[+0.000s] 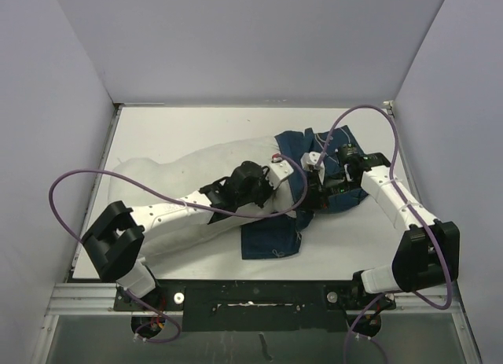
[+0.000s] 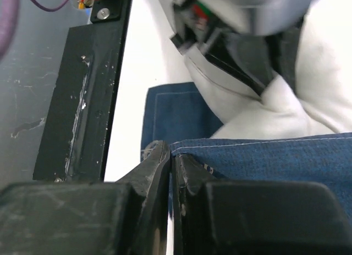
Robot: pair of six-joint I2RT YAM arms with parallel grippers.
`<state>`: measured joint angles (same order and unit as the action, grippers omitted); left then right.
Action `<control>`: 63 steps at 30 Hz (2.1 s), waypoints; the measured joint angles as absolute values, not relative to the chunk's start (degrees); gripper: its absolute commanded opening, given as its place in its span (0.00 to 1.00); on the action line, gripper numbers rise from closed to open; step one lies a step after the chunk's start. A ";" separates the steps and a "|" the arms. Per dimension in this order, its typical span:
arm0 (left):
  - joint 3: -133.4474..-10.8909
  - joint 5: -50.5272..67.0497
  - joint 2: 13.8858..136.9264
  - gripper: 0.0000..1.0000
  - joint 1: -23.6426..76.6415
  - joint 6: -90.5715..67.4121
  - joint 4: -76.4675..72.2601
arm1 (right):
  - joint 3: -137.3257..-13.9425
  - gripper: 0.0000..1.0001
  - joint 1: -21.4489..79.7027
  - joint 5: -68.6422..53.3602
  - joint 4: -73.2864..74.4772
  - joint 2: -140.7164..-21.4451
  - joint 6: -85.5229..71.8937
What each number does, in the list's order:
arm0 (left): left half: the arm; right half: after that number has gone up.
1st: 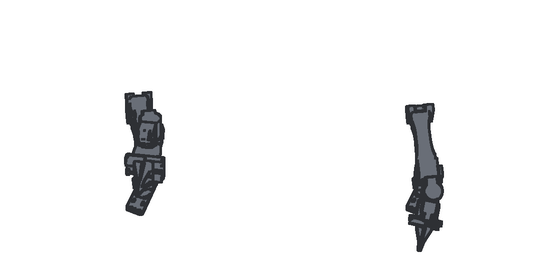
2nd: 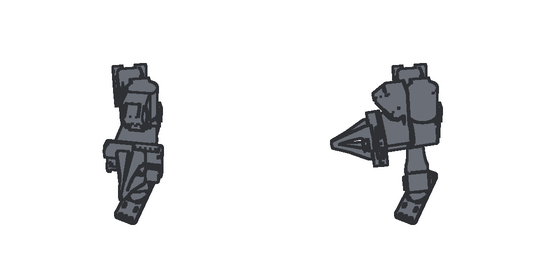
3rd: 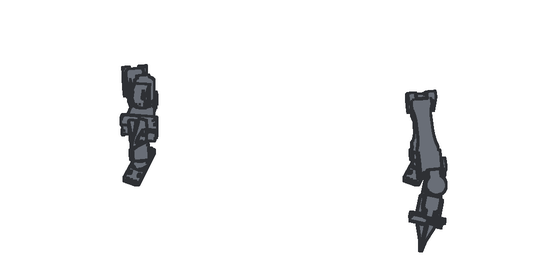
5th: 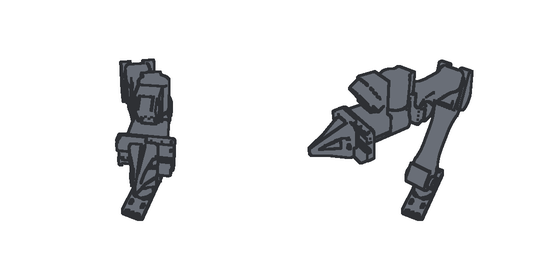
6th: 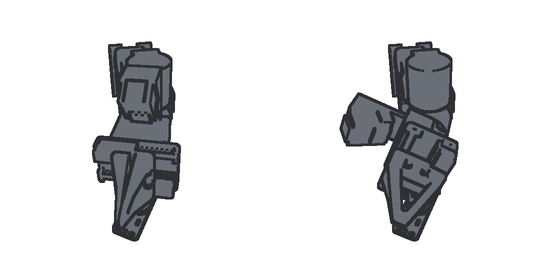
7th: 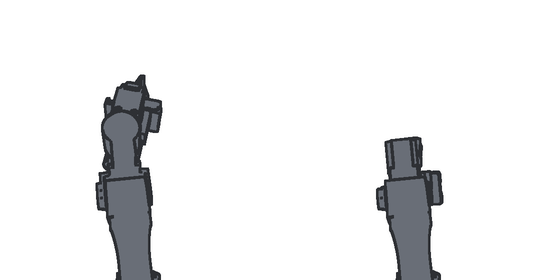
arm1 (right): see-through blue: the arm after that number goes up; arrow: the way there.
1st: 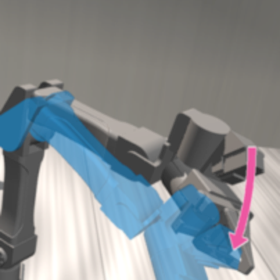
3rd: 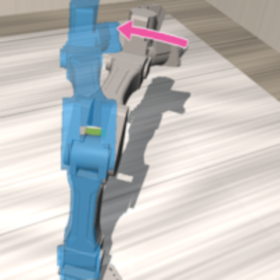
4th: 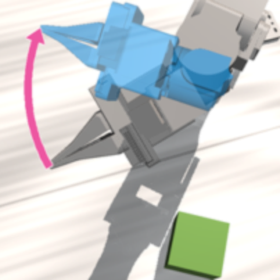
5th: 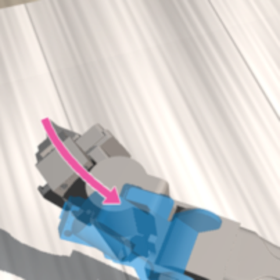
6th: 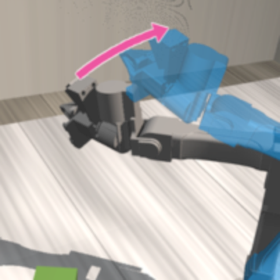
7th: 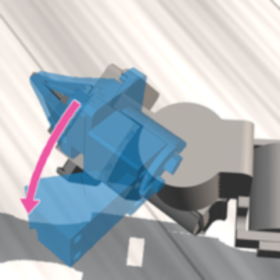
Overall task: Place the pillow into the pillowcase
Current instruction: Stuff the pillow into the pillowcase.
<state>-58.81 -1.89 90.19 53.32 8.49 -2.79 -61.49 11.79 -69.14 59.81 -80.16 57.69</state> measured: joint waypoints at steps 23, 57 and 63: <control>-56.71 1.74 95.55 0.00 57.04 -18.79 -28.27 | -59.79 0.00 7.64 -54.02 25.71 -72.20 2.46; -55.55 -52.97 101.82 0.00 64.27 2.28 -61.25 | -70.28 0.01 16.71 -51.88 36.71 -77.87 16.38; -55.40 -48.84 102.48 0.00 64.10 -5.32 -56.49 | -66.00 0.12 11.90 -55.46 34.96 -73.43 16.16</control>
<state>-55.40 -48.84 102.48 64.10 -5.32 -56.49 -66.00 11.90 -55.46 34.96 -73.43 16.16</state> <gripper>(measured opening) 0.042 0.079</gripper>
